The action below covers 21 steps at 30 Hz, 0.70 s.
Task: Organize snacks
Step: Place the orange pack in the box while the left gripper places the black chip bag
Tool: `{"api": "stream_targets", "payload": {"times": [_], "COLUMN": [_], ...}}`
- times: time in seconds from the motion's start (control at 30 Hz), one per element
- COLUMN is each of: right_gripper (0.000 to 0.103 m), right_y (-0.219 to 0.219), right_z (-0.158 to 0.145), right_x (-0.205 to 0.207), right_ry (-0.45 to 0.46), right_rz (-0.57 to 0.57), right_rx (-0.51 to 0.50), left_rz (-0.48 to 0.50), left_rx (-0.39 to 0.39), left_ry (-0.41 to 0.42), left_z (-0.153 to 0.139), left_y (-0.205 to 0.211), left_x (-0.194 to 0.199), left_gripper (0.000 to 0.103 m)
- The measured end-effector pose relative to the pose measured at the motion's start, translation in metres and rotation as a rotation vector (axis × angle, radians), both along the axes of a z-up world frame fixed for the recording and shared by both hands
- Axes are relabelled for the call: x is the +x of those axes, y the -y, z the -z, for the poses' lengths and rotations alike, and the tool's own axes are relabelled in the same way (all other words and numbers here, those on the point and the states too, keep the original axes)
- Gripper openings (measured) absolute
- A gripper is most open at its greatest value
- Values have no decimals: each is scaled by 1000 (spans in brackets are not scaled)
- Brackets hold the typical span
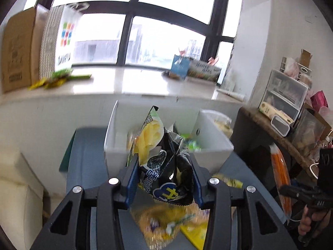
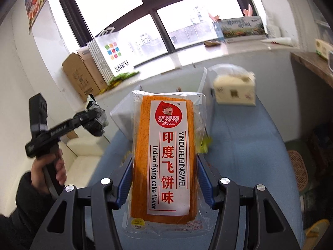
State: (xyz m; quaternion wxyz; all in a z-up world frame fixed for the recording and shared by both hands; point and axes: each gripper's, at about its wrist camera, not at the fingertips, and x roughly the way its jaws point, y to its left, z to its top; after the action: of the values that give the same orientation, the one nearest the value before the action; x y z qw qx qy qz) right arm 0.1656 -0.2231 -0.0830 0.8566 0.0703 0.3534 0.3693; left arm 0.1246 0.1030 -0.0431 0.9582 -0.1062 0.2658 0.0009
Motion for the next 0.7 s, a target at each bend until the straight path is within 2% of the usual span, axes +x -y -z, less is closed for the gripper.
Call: {"api": "stream_targets", "payload": {"times": [0.13, 0.27, 0.43, 0.6, 0.67, 0.7], "right_gripper": [61, 61, 61, 61, 65, 81], "right_y": [-40, -74, -108, -135, -139, -139], "right_z": [-30, -45, -47, -35, -32, -31], "right_x": [41, 99, 162, 195, 204, 207], "right_ry": [44, -2, -53, -81, -84, -94], "right_rz": [-11, 26, 80, 80, 80, 76], "right_rx": [6, 20, -19, -116, -125, -115], "left_rz": [6, 5, -15, -21, -37, -63], "left_rx": [26, 38, 72, 91, 82, 65], "left_ry": [37, 25, -26, -69, -97, -112], "left_z": [-18, -30, -29, -20, -15, -12], "left_y": [-4, -14, -27, -35, -39, -43], "left_x": [33, 79, 133, 161, 169, 171], "left_gripper": [48, 48, 48, 49, 54, 75]}}
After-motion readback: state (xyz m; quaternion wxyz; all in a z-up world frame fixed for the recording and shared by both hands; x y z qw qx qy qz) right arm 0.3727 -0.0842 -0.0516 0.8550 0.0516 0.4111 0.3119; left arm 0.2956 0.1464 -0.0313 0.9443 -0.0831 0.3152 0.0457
